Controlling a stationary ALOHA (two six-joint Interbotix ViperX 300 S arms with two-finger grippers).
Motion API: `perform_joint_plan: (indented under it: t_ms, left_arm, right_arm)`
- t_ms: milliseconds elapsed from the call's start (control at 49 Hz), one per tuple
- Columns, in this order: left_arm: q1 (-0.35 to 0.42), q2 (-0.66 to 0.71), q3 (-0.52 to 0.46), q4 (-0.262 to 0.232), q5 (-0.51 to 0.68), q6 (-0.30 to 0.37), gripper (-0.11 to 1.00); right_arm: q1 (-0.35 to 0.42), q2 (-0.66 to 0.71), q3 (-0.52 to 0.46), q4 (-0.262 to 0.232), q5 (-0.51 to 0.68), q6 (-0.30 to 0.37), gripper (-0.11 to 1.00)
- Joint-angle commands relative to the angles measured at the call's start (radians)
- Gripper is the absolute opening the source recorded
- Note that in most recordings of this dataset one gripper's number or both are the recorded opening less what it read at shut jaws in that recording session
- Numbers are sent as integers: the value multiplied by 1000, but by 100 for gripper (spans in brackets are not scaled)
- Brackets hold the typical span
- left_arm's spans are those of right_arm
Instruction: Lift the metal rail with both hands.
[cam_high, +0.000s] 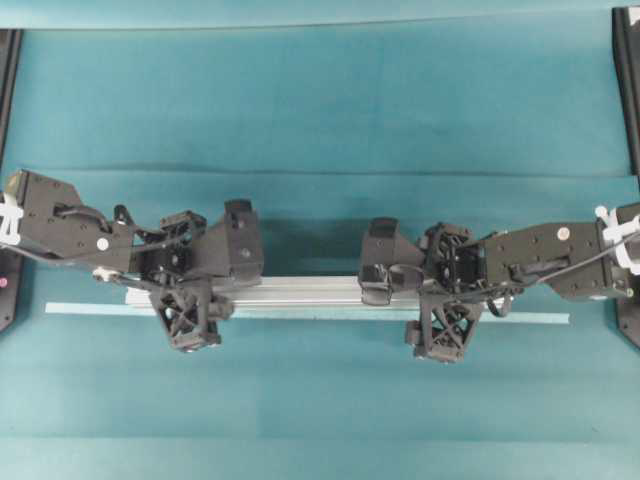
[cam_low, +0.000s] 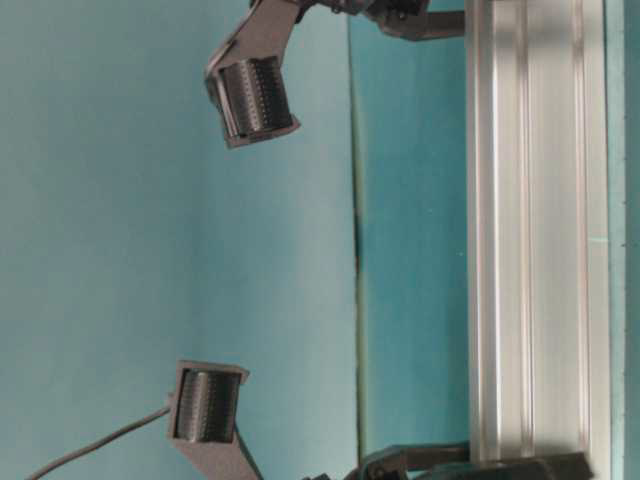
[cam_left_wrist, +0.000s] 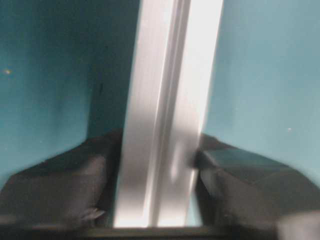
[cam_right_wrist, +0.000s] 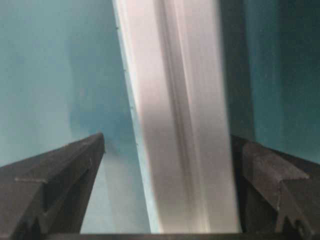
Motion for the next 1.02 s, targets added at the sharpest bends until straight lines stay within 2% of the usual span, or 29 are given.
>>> perform_joint_plan:
  t_ms: [0,41,286,531,776,1001]
  left_arm:
    - [-14,-8,-11,-2,-8,5,85]
    - [-15,-9,-11,-2,-8,8,89]
    - [-31,-91,-12,-2,18,40,89]
    - [-29,-288,0,-2,77,44,93]
    - [-29,-517,18,-2,78,44,93]
    - [-29,-672,58,-2,74,43,93]
  right_arm:
    - [8,-3,-9,2,-21,8,91]
    - [8,-6,-9,2,-28,8,91]
    - [6,-64,-15,3,-34,8,91]
    - [2,-221,-18,2,-31,9,92]
    - [-12,-402,-15,-6,-37,8,92]
    - [-17,-528,3,-6,-84,5,92]
